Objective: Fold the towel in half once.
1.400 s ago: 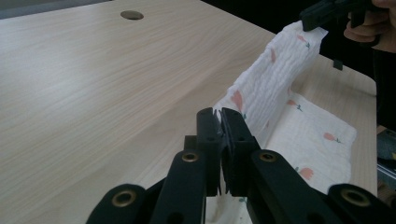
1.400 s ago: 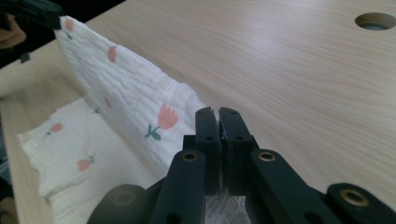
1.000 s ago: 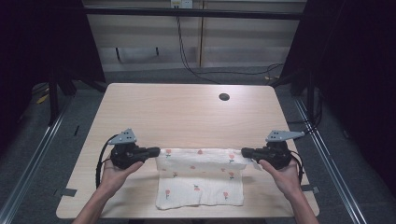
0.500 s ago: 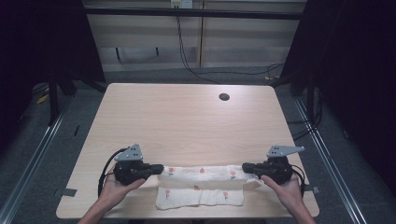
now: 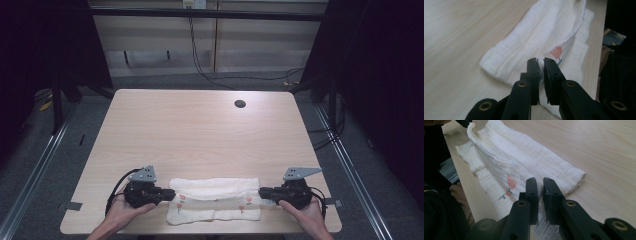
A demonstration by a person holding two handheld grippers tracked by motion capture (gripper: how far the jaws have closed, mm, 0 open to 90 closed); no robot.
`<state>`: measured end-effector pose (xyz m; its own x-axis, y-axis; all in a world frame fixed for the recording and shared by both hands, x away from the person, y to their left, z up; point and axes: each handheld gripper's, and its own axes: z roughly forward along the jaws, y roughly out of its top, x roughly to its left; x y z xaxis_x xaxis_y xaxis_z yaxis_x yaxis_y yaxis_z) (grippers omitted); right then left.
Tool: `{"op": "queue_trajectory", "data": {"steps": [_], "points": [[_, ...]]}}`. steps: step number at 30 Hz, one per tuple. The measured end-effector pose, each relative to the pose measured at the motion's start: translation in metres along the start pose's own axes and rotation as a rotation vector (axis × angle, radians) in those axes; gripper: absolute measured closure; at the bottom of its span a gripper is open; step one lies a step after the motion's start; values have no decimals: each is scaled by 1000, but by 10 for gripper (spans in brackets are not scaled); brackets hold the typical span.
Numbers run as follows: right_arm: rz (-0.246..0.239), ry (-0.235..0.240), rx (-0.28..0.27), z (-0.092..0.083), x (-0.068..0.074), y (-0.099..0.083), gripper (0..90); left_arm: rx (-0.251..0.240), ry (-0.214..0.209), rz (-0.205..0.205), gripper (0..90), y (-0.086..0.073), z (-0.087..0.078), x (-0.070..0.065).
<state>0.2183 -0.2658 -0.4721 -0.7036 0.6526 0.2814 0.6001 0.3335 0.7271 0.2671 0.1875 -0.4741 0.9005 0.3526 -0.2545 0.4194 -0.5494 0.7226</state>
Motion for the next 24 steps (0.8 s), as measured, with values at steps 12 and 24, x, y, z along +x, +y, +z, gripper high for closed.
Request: {"op": "queue_trajectory", "data": {"steps": [12, 24], "points": [[6, 26, 12, -8, 18, -17, 721, -39, -41, -33, 681, 0, -10, -5], [-23, -90, 34, 15, 10, -1, 637, 53, 48, -53, 650, 18, 22, 11]]}}
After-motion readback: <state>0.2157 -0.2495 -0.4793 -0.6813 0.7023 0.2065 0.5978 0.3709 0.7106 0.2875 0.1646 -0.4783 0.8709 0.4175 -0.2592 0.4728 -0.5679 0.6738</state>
